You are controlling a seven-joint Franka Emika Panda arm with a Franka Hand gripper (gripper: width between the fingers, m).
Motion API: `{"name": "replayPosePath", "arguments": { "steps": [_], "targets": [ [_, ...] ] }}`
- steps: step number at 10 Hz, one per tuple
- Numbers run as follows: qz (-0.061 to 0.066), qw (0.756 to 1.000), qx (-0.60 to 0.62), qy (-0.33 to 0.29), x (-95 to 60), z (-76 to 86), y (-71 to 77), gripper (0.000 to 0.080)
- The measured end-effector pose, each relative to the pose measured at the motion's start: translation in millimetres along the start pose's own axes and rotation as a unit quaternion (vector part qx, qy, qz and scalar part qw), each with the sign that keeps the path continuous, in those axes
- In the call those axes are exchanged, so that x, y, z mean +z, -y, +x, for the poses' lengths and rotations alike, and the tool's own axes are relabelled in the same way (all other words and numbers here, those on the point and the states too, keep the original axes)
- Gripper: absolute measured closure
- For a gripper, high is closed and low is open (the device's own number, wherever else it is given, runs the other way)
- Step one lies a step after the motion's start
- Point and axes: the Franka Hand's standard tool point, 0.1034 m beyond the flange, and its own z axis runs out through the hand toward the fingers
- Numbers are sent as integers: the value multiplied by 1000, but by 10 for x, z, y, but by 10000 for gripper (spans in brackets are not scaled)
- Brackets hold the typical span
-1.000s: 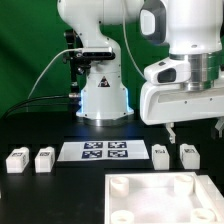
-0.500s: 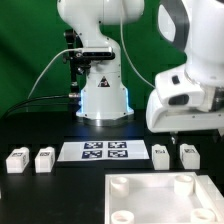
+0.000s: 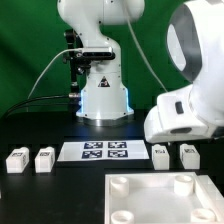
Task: Assemble one leg
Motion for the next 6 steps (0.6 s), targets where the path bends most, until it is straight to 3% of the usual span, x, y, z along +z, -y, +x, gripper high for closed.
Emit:
{"name": "replayPosePath", "arguments": {
  "steps": [1,3,6],
  "targets": [
    [-1,1000,5,-2,16,-5,23,150],
    [-12,1000,12,4,205,-35,156,150],
    [-16,999,23,25,462,-6,194,150]
  ]
}}
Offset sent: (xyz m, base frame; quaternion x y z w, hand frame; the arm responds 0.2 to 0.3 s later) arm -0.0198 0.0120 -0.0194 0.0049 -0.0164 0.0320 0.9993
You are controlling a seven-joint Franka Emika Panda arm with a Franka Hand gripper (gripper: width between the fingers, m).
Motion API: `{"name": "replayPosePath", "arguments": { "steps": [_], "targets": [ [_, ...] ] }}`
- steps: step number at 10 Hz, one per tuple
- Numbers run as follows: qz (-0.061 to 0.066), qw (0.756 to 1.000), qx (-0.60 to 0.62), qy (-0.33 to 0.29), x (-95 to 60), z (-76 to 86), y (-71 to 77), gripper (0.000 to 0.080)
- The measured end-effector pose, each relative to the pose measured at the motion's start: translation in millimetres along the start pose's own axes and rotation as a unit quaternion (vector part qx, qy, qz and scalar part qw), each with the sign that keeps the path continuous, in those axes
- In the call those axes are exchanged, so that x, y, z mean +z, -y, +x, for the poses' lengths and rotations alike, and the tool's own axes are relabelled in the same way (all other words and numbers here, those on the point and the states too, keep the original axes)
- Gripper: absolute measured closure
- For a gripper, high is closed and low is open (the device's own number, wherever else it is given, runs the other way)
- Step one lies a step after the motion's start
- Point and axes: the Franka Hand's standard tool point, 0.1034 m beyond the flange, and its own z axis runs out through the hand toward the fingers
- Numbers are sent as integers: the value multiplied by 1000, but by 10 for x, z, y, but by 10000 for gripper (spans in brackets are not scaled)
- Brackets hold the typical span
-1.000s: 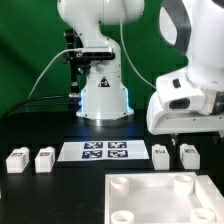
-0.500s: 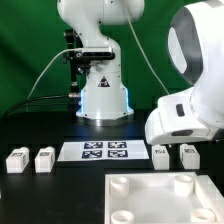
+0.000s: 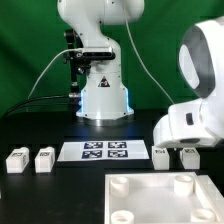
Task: Assemble one leg
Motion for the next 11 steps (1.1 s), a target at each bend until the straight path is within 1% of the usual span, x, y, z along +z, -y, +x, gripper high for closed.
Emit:
{"name": "replayPosePath", "arguments": {
  "steps": [2,3,6,8,9,10,11],
  "targets": [
    [2,1000,5,12,110,48,-32,150],
    [3,1000,4,14,141,63,-30,150],
    [5,1000,1,9,154,92,-57,150],
    [5,1000,1,9,154,92,-57,412],
    [5,1000,1,9,153,90,-55,412],
    [5,1000,1,9,152,91,-55,510],
    [5,1000,1,9,152,91,-55,509]
  ]
}}
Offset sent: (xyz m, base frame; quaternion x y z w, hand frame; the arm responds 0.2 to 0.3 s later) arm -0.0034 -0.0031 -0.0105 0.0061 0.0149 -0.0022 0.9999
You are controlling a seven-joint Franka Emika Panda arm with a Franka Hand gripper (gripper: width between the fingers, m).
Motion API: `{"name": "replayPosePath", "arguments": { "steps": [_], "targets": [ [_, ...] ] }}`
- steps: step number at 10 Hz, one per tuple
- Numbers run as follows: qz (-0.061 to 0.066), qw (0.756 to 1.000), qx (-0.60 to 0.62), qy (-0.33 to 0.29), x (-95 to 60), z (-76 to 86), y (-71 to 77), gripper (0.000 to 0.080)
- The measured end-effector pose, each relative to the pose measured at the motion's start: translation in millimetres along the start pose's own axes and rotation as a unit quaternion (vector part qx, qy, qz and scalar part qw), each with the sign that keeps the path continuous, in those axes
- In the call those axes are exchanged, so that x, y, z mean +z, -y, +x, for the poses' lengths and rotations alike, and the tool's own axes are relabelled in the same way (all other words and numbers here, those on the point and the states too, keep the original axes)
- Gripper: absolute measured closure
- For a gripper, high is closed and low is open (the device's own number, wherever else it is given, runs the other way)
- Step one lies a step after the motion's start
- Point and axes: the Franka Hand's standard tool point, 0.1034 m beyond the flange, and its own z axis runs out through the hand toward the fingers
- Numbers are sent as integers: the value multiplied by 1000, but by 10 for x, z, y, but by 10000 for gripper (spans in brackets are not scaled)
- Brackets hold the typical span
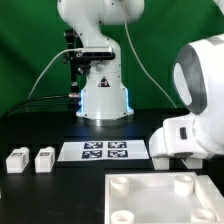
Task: Assemble one leg
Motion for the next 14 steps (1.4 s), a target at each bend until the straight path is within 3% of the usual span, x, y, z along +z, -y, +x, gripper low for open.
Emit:
{"name": "replayPosePath", "arguments": {
  "steps": [7,8,10,11,13,14],
  "targets": [
    [0,1000,-2,-3,-33,3,-14,509],
    [2,1000,-18,-21,-236,-33,-77,509],
    [10,999,-35,-40,-707,-287,-275,509],
    [15,995,-33,-89,-917,-320,-321,509],
    [18,973,-41,-227,-1397,-591,-550,509],
    [20,958,-37,-285,-1482,-632,-581,509]
  ]
}}
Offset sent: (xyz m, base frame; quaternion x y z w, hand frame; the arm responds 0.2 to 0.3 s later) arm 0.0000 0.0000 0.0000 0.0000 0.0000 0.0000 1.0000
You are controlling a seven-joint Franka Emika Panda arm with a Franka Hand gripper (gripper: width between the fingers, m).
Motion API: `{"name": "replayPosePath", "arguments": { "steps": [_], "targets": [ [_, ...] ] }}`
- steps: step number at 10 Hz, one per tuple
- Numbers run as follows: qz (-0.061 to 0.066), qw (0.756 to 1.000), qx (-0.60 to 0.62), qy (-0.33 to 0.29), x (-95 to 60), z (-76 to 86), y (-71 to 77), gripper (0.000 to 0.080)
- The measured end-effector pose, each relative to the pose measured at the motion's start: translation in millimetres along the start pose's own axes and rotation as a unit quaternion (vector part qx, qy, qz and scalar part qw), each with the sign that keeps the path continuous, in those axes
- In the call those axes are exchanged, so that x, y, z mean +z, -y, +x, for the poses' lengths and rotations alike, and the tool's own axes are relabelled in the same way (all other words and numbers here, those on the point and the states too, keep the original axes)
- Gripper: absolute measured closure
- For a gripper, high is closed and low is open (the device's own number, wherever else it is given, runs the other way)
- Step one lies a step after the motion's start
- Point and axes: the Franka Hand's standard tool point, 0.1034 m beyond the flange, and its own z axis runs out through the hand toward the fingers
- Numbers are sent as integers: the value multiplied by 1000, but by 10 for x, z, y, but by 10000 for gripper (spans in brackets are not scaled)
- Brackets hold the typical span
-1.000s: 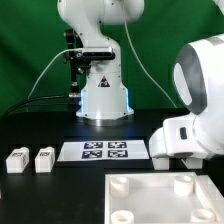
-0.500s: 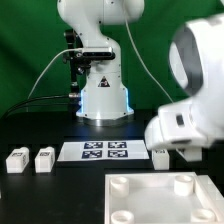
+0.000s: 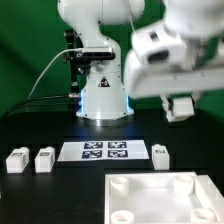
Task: Assemble one leg
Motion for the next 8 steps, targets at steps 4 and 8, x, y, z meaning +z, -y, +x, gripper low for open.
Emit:
{"name": "replayPosePath", "arguments": {
  "steps": [4,8],
  "targets": [
    [1,983,-6,-181,-22,129,-22,508],
    [-5,901,-21,-433,-540,1053,-425,508]
  ]
}}
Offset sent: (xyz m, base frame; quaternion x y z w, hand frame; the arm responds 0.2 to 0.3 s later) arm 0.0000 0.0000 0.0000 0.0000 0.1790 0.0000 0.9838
